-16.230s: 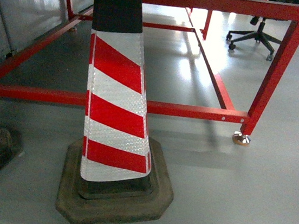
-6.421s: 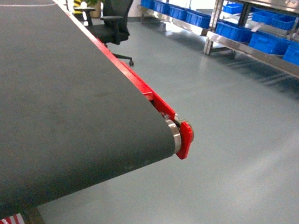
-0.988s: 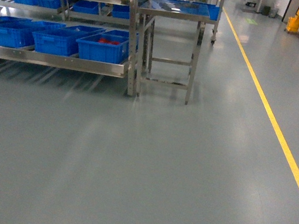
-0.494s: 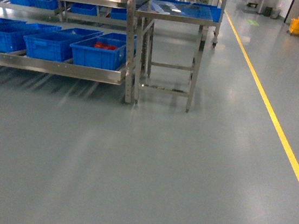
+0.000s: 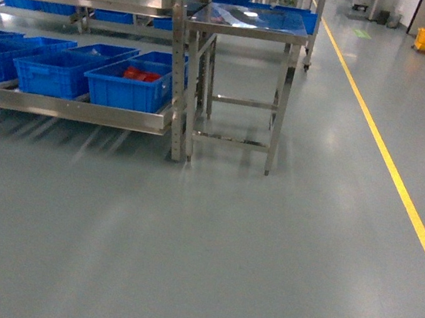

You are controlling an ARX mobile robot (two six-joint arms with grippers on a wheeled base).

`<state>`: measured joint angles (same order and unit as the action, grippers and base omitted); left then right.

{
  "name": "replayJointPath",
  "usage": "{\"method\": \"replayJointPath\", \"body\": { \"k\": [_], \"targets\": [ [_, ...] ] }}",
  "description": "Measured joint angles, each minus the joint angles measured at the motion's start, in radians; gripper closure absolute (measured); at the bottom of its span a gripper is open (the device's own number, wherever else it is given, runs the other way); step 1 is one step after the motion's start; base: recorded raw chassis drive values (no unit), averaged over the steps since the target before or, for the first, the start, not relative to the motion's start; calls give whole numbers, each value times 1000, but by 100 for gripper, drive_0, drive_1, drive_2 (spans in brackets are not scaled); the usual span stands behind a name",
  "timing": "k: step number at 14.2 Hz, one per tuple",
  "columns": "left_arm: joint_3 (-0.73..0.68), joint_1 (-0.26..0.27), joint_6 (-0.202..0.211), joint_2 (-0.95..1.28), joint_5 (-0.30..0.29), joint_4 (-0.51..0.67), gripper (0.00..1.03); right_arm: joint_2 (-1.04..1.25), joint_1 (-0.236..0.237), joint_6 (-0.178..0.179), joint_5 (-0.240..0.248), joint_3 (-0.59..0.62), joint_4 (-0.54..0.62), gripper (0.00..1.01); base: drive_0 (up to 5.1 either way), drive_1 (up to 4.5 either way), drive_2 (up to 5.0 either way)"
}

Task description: Pick blue part to blue bin on bottom shelf

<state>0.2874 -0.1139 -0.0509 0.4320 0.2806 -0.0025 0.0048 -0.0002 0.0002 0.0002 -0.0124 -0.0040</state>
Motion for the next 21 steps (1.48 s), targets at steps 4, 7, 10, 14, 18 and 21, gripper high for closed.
{"method": "replayJointPath", "body": {
  "k": [4,7,10,14,18,21],
  "targets": [
    [0,0,0,-4,0,2,59,0,0,0,0,0,-3,3,3,436,-429],
    [0,0,0,-2,0,2,59,0,0,0,0,0,2,3,4,437,-429],
    [0,0,0,-2,0,-3,59,0,0,0,0,0,2,3,6,440,-427],
    [0,0,0,-2,0,2,59,0,0,0,0,0,-2,3,11,444,-423],
    [0,0,0,-1,1,-2,59,0,0,0,0,0,-2,3,0,434,-433],
    [0,0,0,-2,0,-2,59,0,0,0,0,0,0,3,3,436,-431]
  ]
}}
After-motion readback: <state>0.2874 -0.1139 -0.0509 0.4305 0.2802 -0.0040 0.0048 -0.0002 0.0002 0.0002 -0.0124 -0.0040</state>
